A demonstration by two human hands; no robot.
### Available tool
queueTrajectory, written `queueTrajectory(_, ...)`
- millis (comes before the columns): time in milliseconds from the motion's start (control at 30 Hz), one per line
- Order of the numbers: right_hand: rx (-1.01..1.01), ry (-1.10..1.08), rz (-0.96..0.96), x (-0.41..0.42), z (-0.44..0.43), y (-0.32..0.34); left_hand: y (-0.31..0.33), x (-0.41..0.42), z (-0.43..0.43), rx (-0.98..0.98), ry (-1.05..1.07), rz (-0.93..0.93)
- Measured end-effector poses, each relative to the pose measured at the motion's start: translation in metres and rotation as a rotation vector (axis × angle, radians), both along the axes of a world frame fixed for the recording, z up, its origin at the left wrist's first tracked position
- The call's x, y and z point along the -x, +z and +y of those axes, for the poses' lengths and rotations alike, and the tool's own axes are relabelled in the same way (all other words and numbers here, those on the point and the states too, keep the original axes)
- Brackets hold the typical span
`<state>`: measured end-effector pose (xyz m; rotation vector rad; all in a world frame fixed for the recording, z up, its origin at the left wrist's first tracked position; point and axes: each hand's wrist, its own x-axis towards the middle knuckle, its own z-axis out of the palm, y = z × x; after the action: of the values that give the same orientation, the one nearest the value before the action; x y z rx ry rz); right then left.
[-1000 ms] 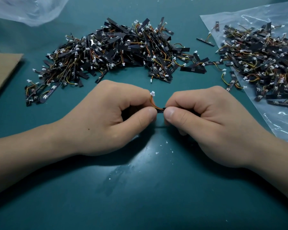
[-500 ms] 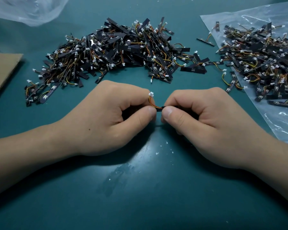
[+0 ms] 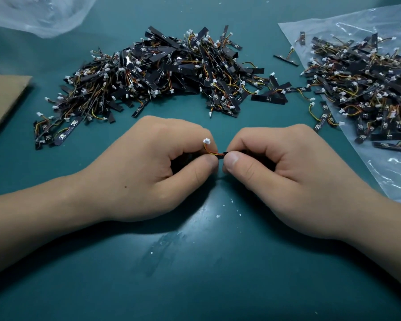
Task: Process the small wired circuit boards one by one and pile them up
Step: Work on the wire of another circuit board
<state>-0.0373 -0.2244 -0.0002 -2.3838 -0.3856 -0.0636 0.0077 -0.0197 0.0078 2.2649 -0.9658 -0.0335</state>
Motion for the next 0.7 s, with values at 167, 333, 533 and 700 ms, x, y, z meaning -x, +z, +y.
queueTrajectory(167,0.006,0.001,-0.005,-0.0001,-0.0007,-0.0006,-0.0006,-0.0019,0.0009,0.005,0.008,-0.011)
queueTrajectory(333,0.016,-0.004,-0.008,0.0003,-0.0007,-0.0007,-0.0005,-0.0022,0.0017,-0.002,-0.009,-0.019)
queueTrajectory(533,0.023,-0.006,-0.010,0.0003,-0.0010,-0.0011,-0.0026,-0.0006,0.0020,0.008,0.002,-0.004)
queueTrajectory(700,0.009,-0.008,-0.019,0.0008,-0.0007,-0.0023,-0.0037,-0.0019,0.0059,0.005,-0.006,-0.006)
